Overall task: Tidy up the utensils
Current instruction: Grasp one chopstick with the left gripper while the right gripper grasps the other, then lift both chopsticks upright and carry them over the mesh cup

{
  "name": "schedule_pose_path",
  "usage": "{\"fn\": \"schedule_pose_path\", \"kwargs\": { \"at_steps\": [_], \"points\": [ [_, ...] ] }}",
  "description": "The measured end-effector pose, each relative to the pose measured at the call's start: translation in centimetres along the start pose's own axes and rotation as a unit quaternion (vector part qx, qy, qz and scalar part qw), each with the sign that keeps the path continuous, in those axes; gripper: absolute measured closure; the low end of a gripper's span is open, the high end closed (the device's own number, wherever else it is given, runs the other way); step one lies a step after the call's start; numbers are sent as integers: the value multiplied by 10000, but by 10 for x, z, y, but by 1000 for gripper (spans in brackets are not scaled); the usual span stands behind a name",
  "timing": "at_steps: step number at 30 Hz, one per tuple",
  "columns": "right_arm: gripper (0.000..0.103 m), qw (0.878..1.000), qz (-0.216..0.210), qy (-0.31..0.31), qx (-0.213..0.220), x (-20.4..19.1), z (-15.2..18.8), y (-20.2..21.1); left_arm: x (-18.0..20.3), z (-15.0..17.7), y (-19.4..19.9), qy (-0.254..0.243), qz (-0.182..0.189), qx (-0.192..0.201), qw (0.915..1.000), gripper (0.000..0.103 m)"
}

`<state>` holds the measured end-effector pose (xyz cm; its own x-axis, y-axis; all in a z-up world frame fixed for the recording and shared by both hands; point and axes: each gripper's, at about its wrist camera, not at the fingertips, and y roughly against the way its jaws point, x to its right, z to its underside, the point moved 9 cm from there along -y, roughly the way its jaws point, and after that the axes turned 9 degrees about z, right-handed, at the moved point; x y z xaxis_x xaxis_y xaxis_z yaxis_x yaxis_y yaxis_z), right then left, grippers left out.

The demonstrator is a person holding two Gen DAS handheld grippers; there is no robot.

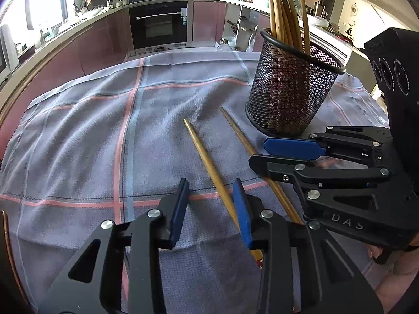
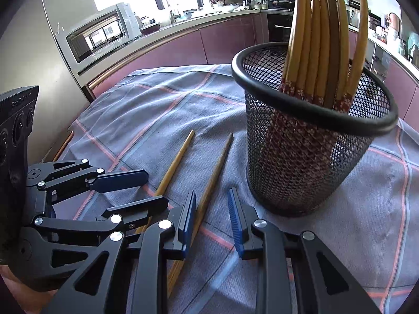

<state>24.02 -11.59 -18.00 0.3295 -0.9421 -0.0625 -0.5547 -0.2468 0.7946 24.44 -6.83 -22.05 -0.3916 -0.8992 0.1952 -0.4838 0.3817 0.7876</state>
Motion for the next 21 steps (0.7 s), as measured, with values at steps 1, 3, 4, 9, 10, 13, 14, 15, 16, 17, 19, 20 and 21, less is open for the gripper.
{"fn": "schedule_pose_path", "kwargs": {
  "at_steps": [1, 3, 4, 9, 10, 13, 14, 15, 16, 17, 19, 20, 21],
  "points": [
    [82, 10000, 42, 24, 4, 0, 0, 0, 0, -1, 0, 1, -15, -9, 10000, 71],
    [88, 10000, 60, 75, 9, -2, -1, -1, 0, -2, -2, 11, -46, -11, 10000, 74],
    [93, 10000, 14, 62, -3, -2, -1, -2, 0, -4, -2, 40, -70, -10, 10000, 78],
    [95, 10000, -96, -22, 17, -4, 0, -1, -5, -4, -2, 324, -37, 34, 9995, 90],
    [96, 9999, -147, -46, 15, -4, 0, -1, -6, -4, -1, 373, -30, 50, 9993, 92],
    [97, 9997, -243, -51, 33, -5, 1, 3, -6, -3, 0, 483, 47, 82, 9988, 95],
    [98, 9996, -274, -55, 60, -4, 1, 6, -6, -2, 2, 487, 54, 98, 9988, 95],
    [98, 9995, -313, -53, 93, -5, 1, 9, -5, -2, 3, 485, 61, 115, 9987, 96],
    [98, 9993, -350, -56, 132, -6, 1, 12, -4, -2, 5, 479, 75, 128, 9987, 96],
    [98, 9991, -376, -56, 174, -6, 0, 16, -3, -2, 7, 465, 84, 150, 9988, 96],
    [98, 9988, -419, -39, 257, -6, 0, 23, -1, -4, 12, 435, 110, 212, 9988, 96],
    [98, 9986, -438, -39, 301, -6, -1, 27, 0, -5, 15, 422, 137, 241, 9987, 96],
    [98, 9983, -465, -51, 345, -4, -1, 32, 1, -6, 19, 414, 165, 275, 9986, 96]
  ]
}}
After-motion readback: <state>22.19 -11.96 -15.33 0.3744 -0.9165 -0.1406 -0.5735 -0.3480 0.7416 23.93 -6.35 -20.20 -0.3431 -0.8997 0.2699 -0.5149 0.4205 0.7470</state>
